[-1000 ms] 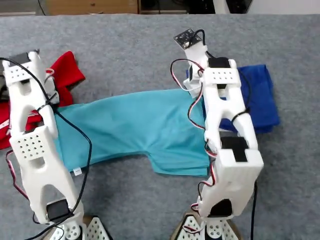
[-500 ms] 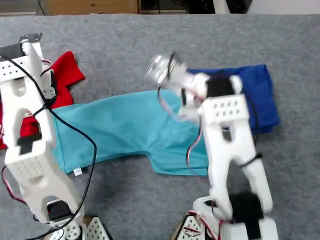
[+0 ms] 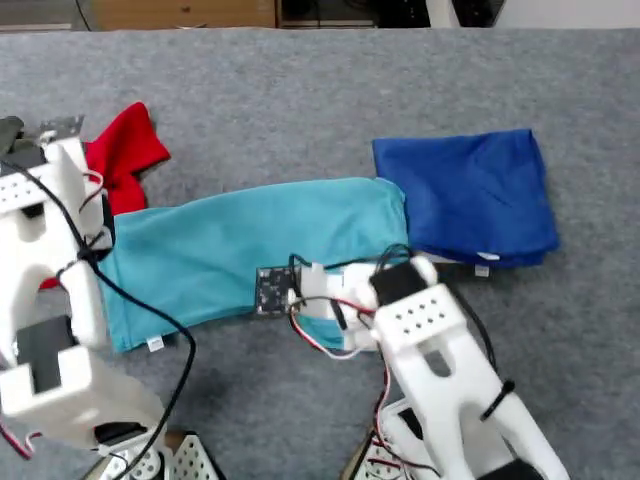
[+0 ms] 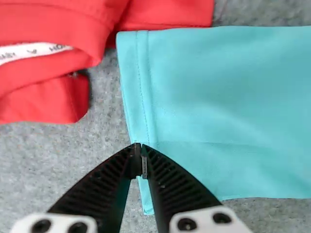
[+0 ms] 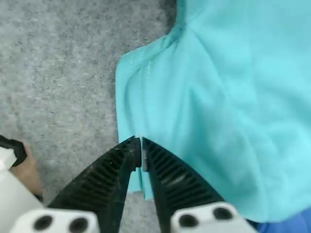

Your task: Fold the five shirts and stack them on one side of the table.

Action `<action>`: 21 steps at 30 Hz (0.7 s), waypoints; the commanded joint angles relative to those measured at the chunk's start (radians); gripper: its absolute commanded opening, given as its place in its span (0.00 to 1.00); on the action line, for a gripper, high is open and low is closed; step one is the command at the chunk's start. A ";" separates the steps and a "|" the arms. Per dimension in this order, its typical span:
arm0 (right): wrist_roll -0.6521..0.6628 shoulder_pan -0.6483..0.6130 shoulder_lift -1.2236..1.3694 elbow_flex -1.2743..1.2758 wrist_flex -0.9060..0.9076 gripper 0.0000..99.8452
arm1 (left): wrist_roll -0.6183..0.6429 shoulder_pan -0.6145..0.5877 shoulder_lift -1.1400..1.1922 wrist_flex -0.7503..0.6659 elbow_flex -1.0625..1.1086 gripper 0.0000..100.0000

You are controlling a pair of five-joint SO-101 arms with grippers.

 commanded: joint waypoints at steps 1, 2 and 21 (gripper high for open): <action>0.011 -0.031 -0.030 0.074 -0.068 0.13 | -0.006 -0.008 -0.101 -0.063 0.094 0.02; 0.012 -0.039 -0.035 0.093 -0.066 0.14 | -0.003 -0.006 -0.114 -0.072 0.112 0.02; 0.011 -0.081 -0.028 0.321 -0.341 0.15 | 0.002 -0.012 -0.127 -0.078 0.137 0.02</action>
